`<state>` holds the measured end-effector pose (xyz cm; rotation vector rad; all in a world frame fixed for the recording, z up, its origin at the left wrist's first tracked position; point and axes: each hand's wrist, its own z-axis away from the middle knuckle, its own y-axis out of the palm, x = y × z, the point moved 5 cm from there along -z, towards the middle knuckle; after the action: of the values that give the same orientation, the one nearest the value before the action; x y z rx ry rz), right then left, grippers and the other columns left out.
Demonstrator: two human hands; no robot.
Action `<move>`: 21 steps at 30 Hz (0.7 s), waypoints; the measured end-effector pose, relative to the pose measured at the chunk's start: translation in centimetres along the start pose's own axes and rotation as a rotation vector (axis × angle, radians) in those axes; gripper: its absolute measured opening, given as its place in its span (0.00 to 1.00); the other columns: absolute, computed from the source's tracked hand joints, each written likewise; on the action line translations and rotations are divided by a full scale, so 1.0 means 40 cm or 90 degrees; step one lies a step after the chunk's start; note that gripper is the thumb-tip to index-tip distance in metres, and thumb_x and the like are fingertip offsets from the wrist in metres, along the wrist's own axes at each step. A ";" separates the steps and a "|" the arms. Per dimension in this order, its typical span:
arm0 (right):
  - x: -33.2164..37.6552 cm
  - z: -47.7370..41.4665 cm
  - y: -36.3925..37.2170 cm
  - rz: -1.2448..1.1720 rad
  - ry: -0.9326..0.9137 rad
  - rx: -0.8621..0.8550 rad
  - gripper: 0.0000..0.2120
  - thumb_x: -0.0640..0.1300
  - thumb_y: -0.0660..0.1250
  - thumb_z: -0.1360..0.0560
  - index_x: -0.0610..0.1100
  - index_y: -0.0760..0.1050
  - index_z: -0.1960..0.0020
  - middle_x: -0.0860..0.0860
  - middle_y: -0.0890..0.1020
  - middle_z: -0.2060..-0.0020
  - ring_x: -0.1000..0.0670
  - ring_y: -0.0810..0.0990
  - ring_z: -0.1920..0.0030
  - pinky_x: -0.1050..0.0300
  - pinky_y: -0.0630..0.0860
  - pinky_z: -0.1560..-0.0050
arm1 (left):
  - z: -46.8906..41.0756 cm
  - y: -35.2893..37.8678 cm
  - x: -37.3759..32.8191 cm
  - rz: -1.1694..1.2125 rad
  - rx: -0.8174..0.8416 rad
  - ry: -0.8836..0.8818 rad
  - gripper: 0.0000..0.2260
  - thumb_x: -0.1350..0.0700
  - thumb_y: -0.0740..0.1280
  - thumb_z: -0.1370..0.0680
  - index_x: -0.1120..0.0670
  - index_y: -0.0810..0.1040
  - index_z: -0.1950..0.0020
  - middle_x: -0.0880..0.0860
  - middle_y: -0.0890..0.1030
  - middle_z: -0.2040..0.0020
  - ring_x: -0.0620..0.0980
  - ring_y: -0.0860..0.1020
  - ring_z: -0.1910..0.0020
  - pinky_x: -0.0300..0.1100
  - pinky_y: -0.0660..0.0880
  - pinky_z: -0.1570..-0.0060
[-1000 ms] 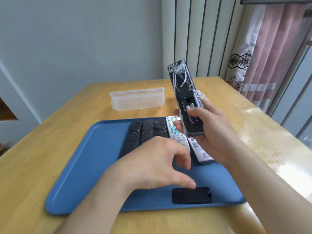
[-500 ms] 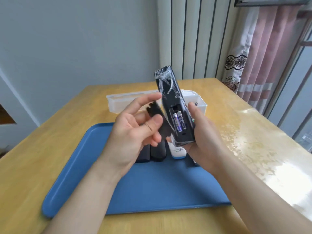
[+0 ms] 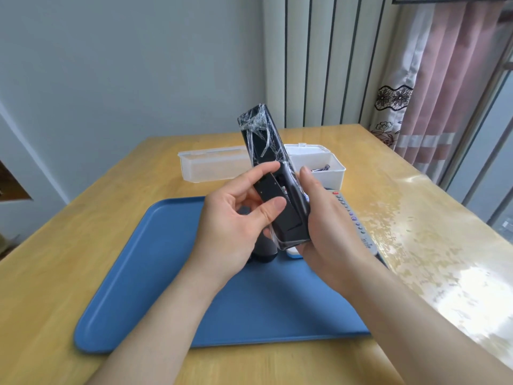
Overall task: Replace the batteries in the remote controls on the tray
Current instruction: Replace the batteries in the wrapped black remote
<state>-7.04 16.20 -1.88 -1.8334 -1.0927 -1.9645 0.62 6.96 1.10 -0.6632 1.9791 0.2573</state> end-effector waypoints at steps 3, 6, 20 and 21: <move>-0.004 -0.002 -0.006 0.009 0.001 -0.005 0.22 0.57 0.53 0.17 0.45 0.80 0.41 0.42 0.86 0.50 0.40 0.84 0.52 0.50 0.78 0.60 | 0.000 0.001 0.002 -0.092 -0.006 0.042 0.22 0.63 0.74 0.29 0.41 0.78 0.41 0.47 0.75 0.57 0.43 0.72 0.66 0.46 0.80 0.57; -0.004 -0.003 -0.007 0.017 -0.002 -0.027 0.21 0.57 0.54 0.17 0.47 0.80 0.42 0.45 0.86 0.50 0.41 0.84 0.46 0.41 0.79 0.49 | 0.001 0.000 0.002 -0.155 -0.009 0.074 0.23 0.56 0.73 0.30 0.39 0.77 0.38 0.40 0.69 0.51 0.55 0.70 0.67 0.53 0.79 0.62; -0.009 -0.008 -0.005 0.030 -0.065 -0.073 0.21 0.53 0.59 0.23 0.45 0.74 0.34 0.47 0.81 0.39 0.48 0.78 0.36 0.41 0.70 0.32 | 0.027 0.039 -0.026 -0.600 -0.064 0.381 0.14 0.55 0.64 0.21 0.60 0.81 0.40 0.54 0.81 0.44 0.55 0.76 0.46 0.48 0.75 0.45; -0.011 -0.008 -0.004 0.056 -0.068 -0.072 0.21 0.54 0.59 0.23 0.45 0.74 0.34 0.49 0.81 0.39 0.50 0.78 0.37 0.42 0.72 0.33 | 0.027 0.040 -0.023 -0.600 -0.046 0.367 0.14 0.55 0.63 0.21 0.60 0.81 0.40 0.54 0.81 0.44 0.54 0.76 0.45 0.47 0.75 0.45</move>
<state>-7.30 15.98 -2.34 -2.0290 -0.9291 -1.9355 0.88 9.09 1.22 -1.7679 1.9322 -0.4890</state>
